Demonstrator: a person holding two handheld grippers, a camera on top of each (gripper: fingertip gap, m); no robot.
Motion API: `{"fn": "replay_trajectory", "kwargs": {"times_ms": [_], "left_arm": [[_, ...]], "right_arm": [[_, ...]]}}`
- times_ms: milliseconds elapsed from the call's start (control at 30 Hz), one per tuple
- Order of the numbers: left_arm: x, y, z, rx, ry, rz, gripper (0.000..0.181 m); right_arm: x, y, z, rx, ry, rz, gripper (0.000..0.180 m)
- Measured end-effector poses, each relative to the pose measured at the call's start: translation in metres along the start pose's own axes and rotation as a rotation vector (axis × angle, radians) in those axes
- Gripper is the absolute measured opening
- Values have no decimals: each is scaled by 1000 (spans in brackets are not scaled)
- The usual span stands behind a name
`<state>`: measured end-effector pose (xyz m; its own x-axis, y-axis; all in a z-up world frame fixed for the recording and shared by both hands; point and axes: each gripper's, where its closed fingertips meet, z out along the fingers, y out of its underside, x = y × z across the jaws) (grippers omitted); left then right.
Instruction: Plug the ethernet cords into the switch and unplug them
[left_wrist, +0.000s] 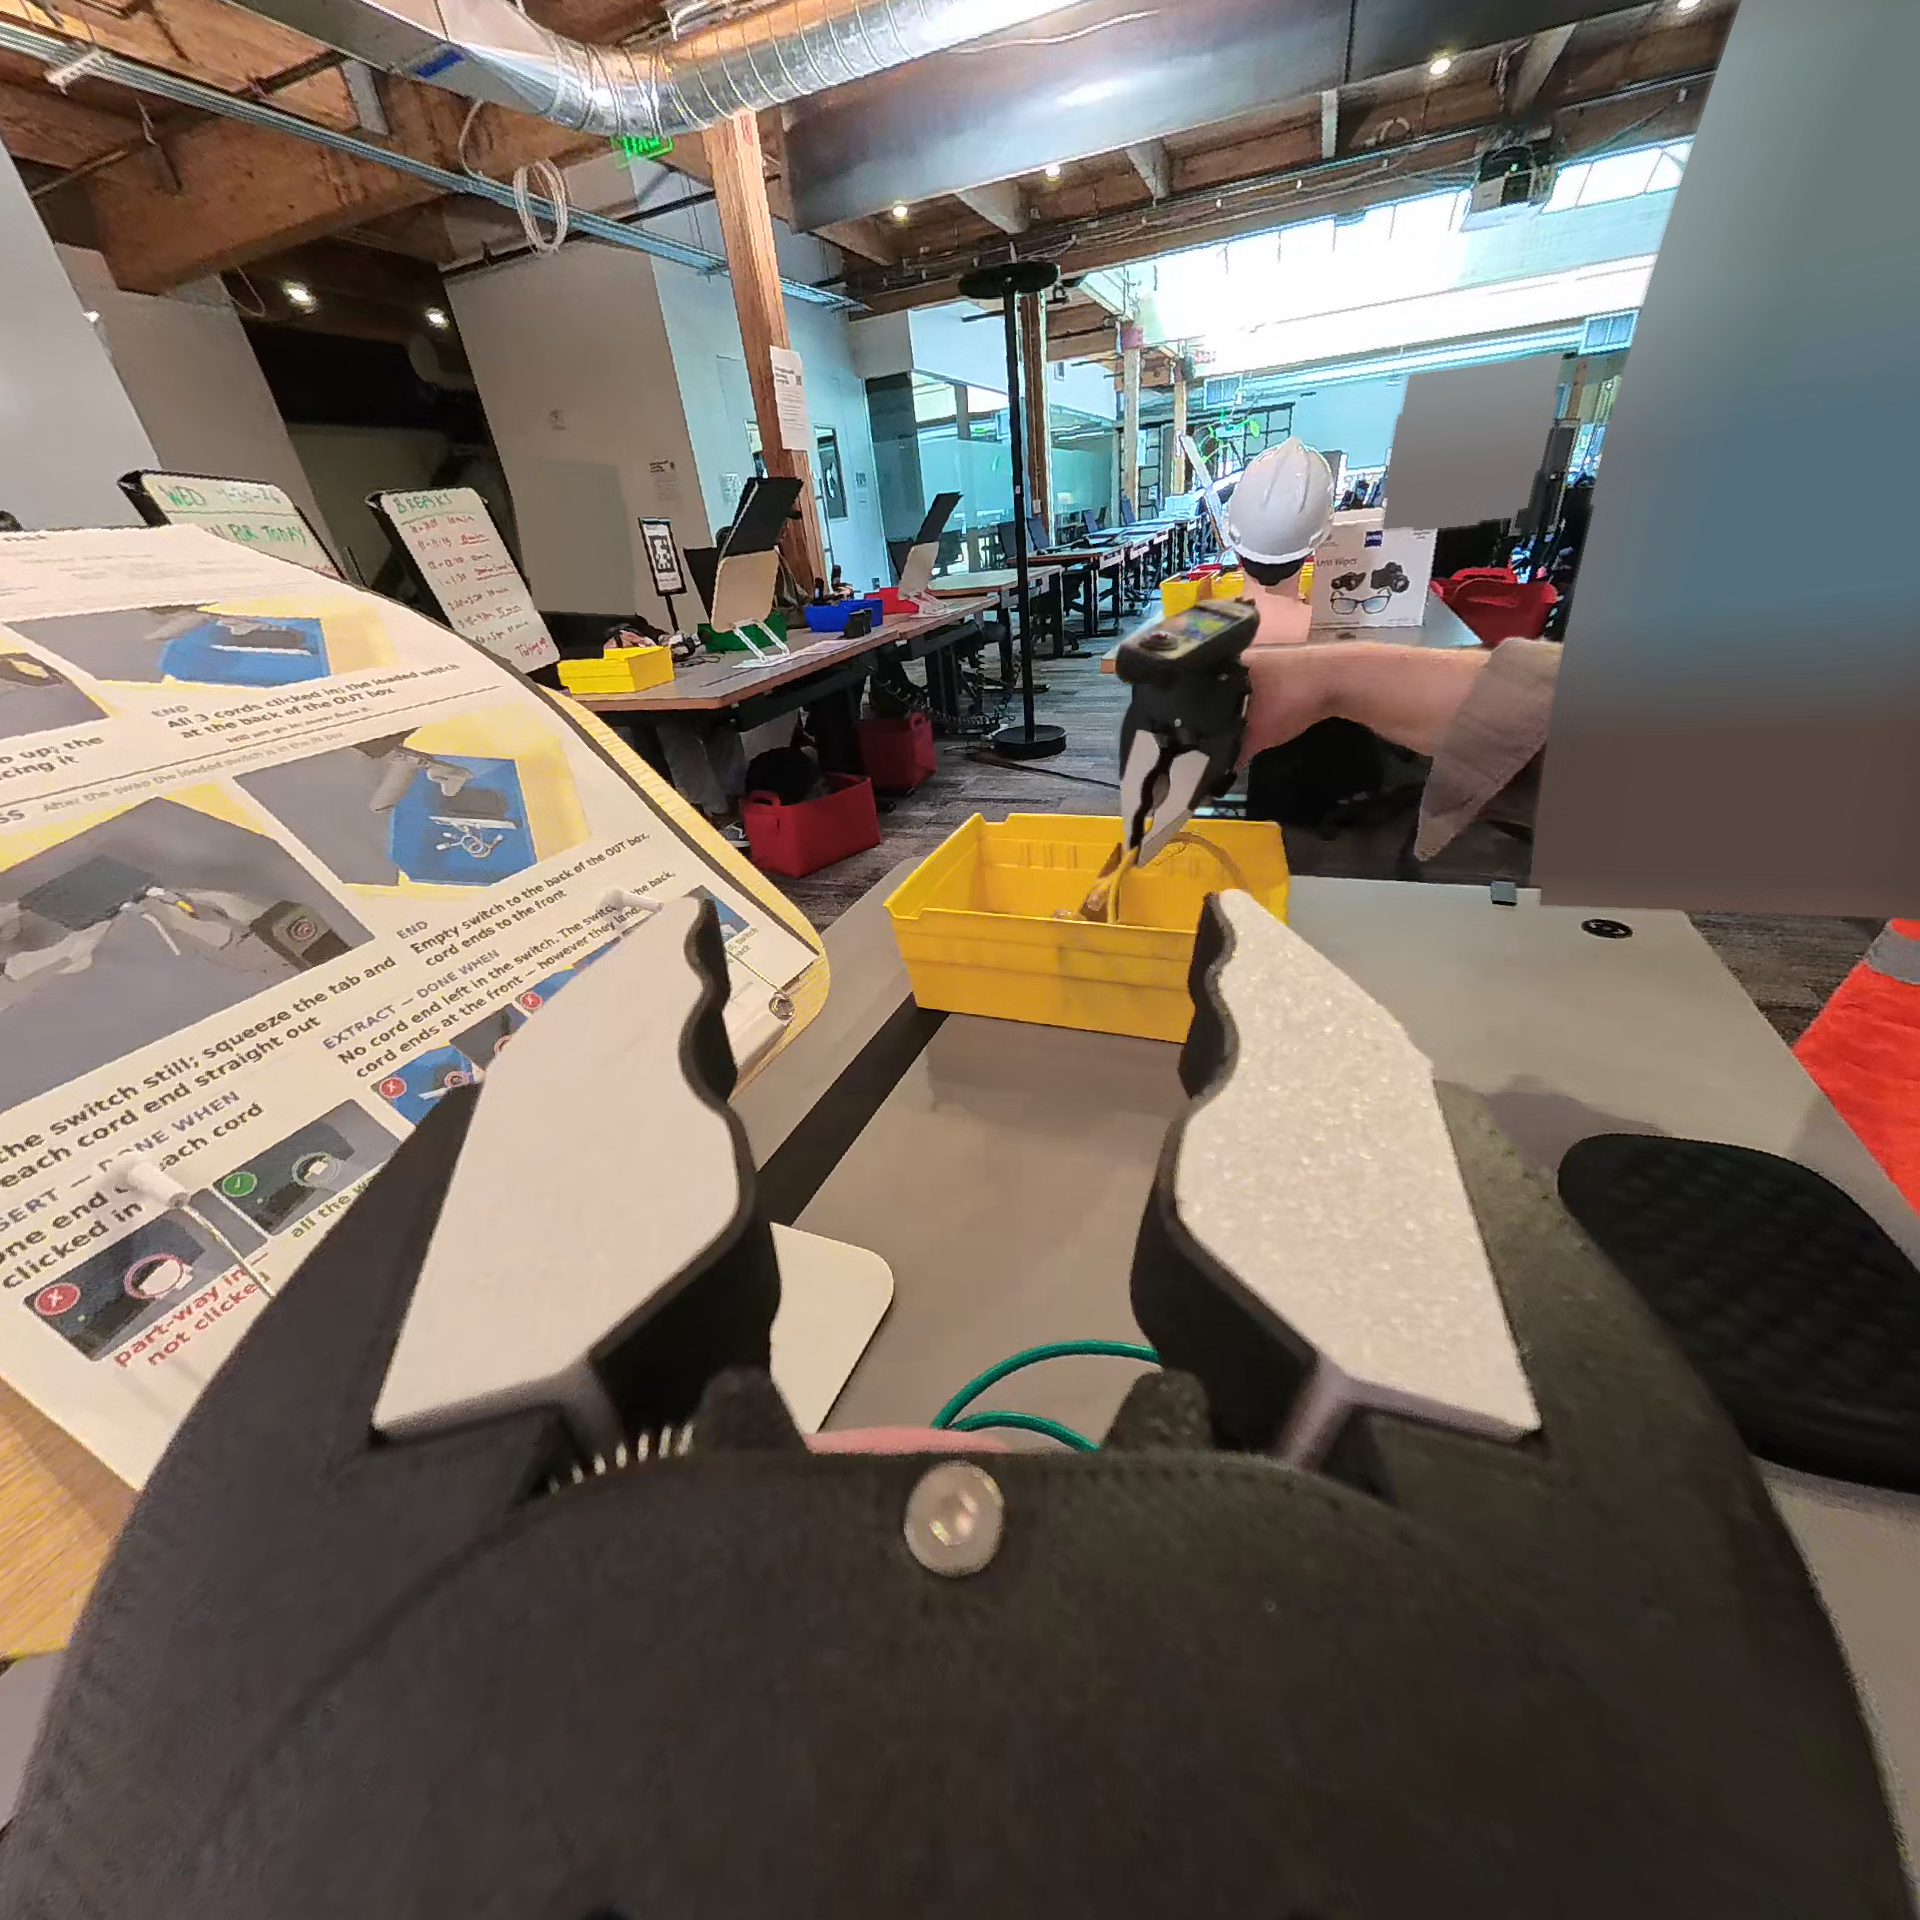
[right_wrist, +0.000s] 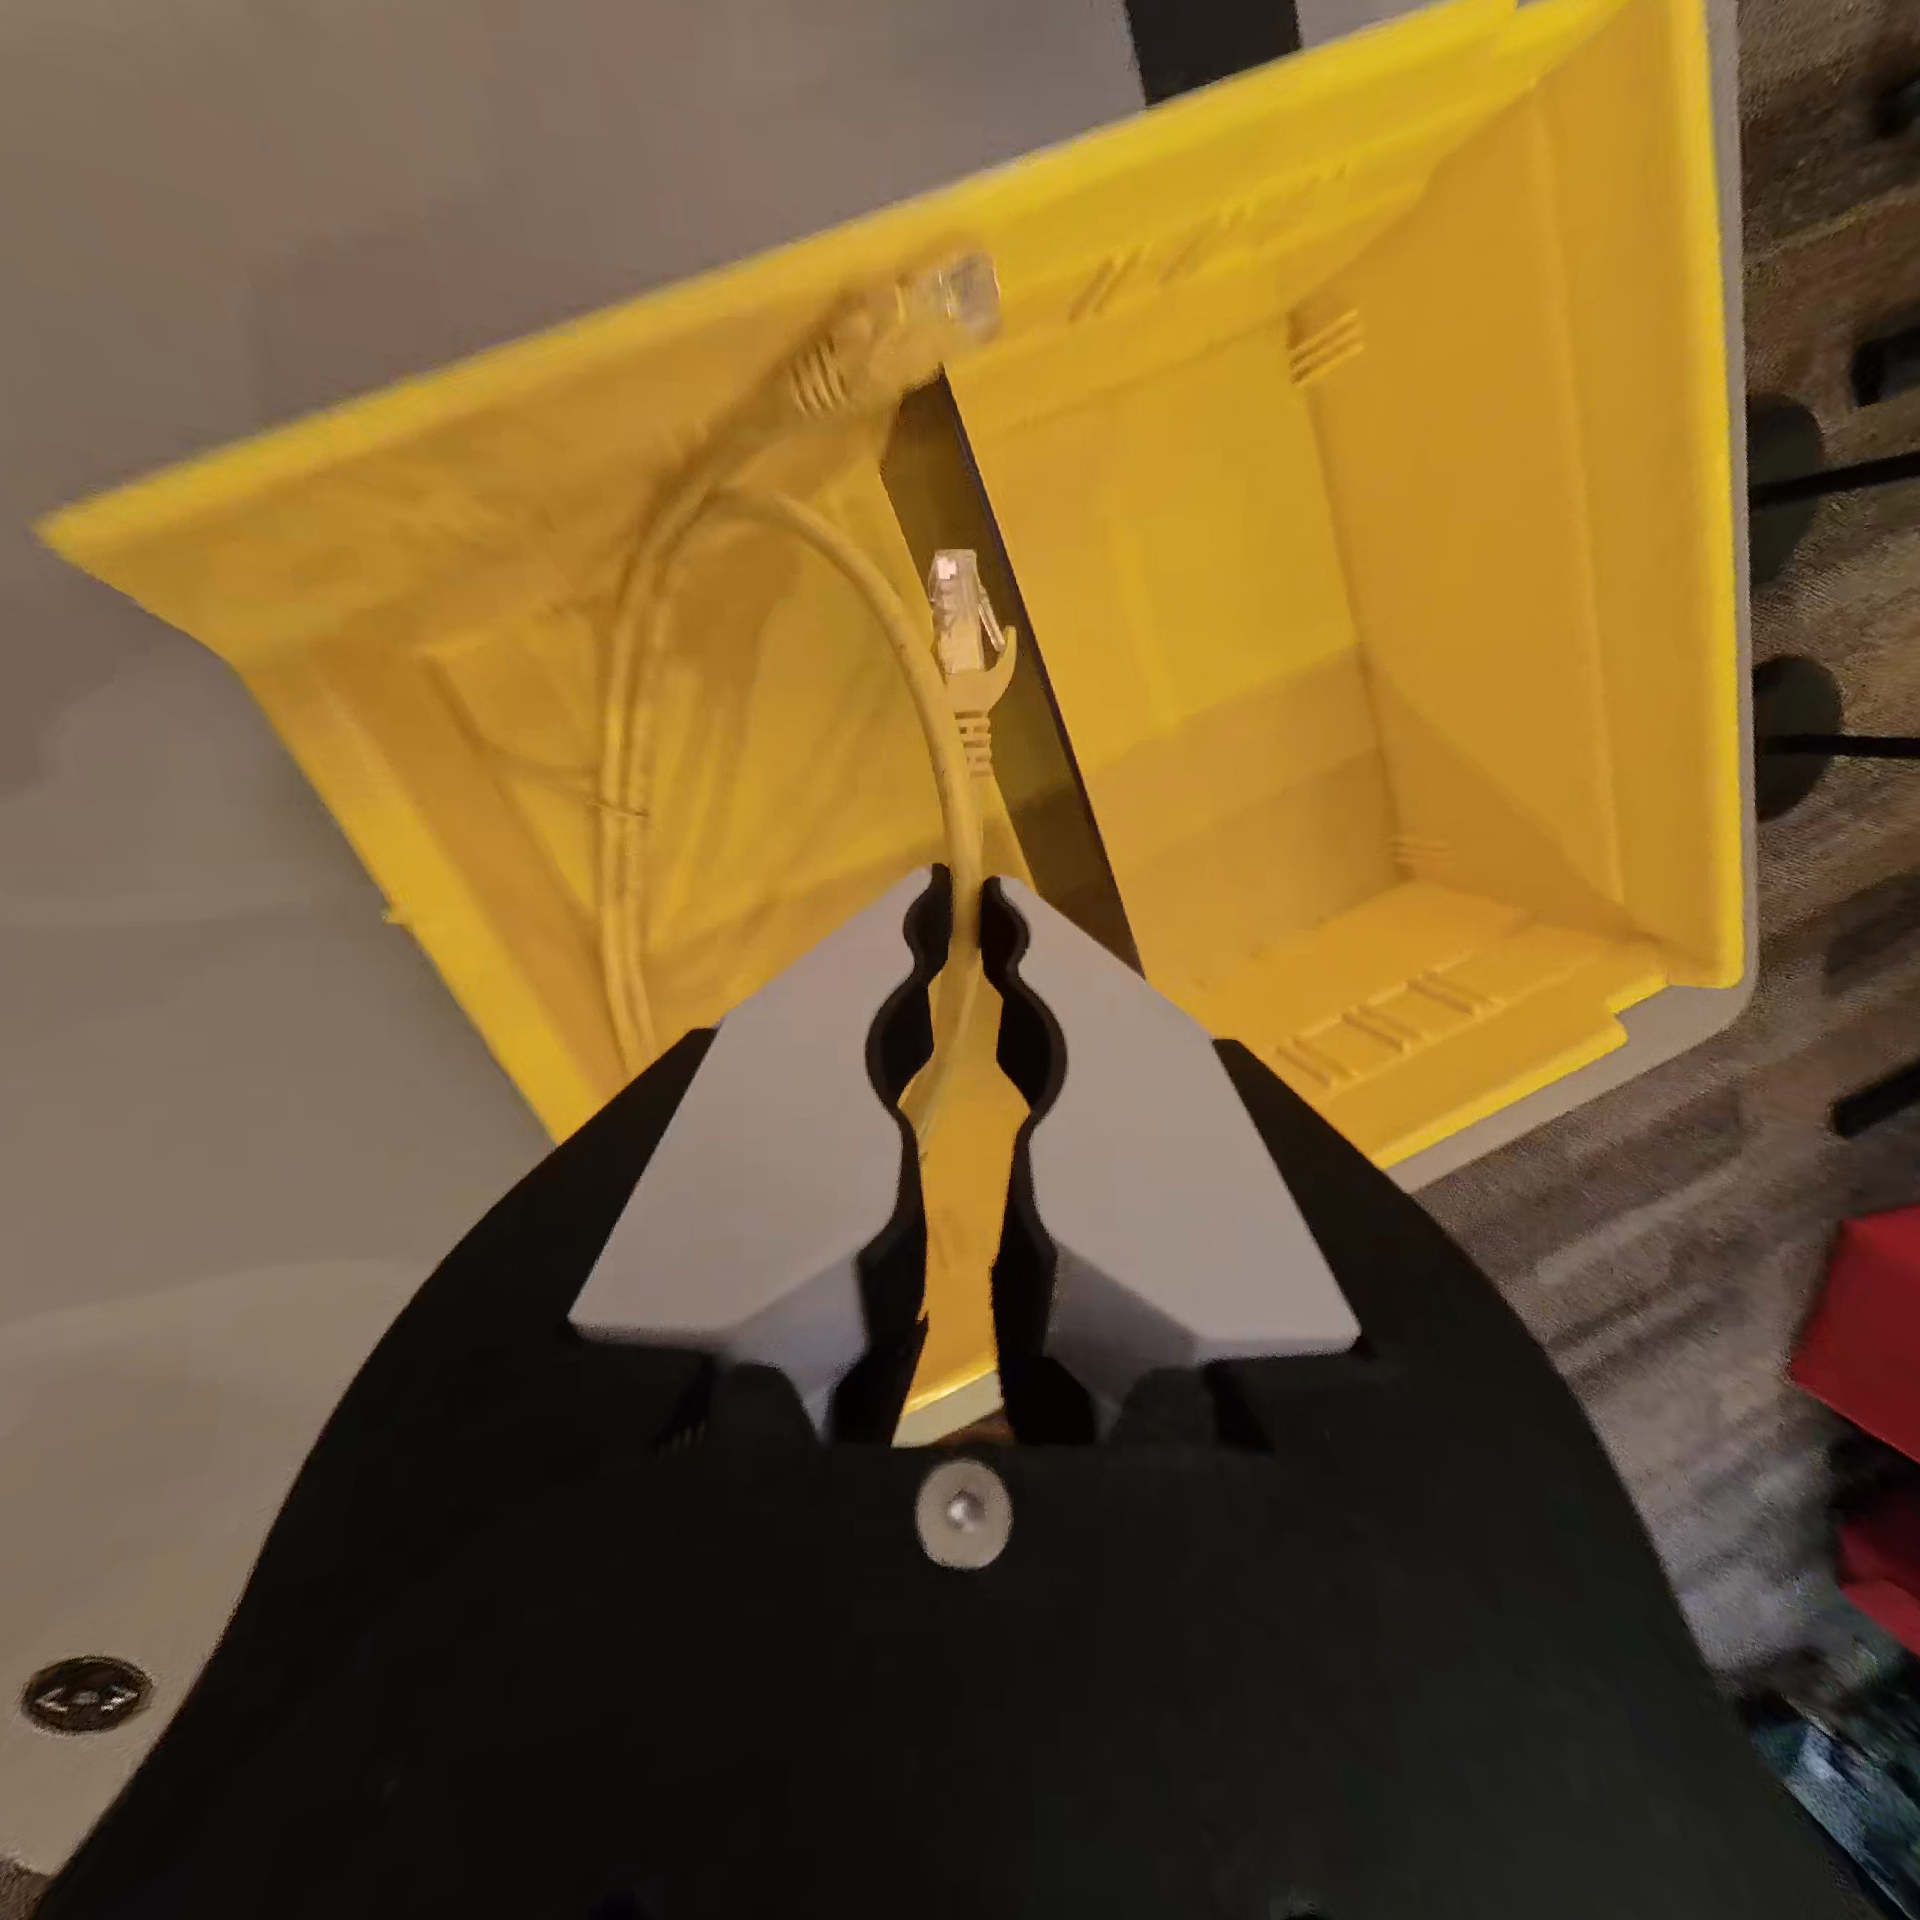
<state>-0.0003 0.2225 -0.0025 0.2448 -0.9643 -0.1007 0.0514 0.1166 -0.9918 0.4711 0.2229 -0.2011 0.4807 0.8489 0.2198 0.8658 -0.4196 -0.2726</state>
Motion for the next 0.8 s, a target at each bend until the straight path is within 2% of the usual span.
{"fn": "replay_trajectory", "kwargs": {"times_ms": [33,233,400,567,700,800], "left_arm": [[1,0,1,-2,0,3,85],[0,4,3,-23,-21,25,85],[-4,7,3,-30,-26,19,85],[-5,12,5,-57,-36,30,85],[-12,19,4,-98,-71,54,86],[-20,27,-1,-160,-111,81,94]], "right_arm": [[1,5,5,-35,20,-11,3],[6,17,41,-149,85,-26,3],[4,21,59,-241,133,-116,3],[-8,37,93,-380,92,-212,3],[-1,36,94,-409,105,-195,4],[-5,36,90,-415,75,-152,24]]}}
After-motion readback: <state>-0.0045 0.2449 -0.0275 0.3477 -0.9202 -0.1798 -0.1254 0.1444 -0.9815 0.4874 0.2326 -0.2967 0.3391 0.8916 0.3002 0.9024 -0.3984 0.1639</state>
